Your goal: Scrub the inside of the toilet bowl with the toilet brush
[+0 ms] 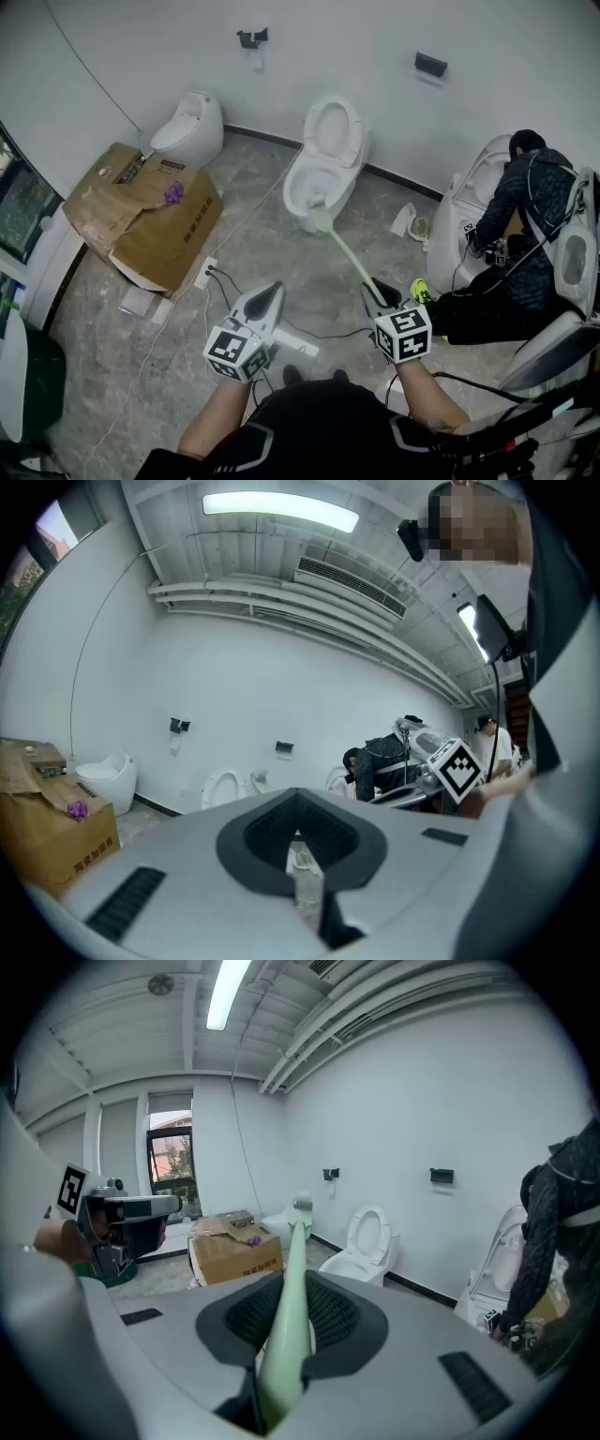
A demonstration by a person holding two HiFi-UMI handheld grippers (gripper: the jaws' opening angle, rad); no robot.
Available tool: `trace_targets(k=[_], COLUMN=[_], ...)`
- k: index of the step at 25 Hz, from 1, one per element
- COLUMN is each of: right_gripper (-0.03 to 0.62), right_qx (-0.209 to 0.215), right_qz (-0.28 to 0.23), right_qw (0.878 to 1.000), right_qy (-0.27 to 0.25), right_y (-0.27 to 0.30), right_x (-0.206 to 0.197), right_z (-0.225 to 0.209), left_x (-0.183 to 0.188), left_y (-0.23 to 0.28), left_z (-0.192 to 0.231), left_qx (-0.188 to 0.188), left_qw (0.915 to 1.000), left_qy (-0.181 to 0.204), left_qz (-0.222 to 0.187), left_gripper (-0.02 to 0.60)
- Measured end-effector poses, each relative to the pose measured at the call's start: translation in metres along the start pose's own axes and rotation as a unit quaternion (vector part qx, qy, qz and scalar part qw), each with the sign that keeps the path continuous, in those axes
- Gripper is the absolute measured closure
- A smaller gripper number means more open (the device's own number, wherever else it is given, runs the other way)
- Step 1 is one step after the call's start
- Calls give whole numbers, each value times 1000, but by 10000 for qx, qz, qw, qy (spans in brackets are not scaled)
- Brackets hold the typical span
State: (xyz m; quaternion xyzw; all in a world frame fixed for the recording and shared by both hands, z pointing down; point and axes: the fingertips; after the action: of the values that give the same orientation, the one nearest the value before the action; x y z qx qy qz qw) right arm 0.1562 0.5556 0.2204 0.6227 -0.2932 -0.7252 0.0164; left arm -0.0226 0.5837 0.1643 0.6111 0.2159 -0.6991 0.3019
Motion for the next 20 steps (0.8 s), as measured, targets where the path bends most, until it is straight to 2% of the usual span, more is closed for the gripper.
trace_targets(k=[4, 8, 11, 20], right_gripper=[513, 513, 513, 513], right_qx=[-6, -23, -27, -128], right_qz=[-14, 4, 51, -69], right_qw=[10000, 10000, 10000, 9999], right_qy=[6, 2, -13, 14], right_y=[7, 9, 9, 16], right_x=[8, 10, 9, 18], right_z=[11, 16, 16, 26], left_x=[-5, -3, 1, 0], left_y=[-6, -10, -13, -23], left_z=[6, 12, 19, 36], left_qx=[-151, -106, 44, -14], left_qw=[9997, 9997, 9998, 9999], left_qy=[164, 226, 175, 110], left_qz=[28, 7, -52, -127], left_gripper=[581, 581, 581, 581])
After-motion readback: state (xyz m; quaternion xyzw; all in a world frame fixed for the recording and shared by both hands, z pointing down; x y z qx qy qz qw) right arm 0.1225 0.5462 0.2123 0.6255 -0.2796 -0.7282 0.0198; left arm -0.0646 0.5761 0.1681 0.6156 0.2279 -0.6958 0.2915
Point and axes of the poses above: the fingertips, and each gripper's own axes: y forward along the fingers, z to its left, x out of its top, and after that the axes turned 10 degrees about -x, right-handed
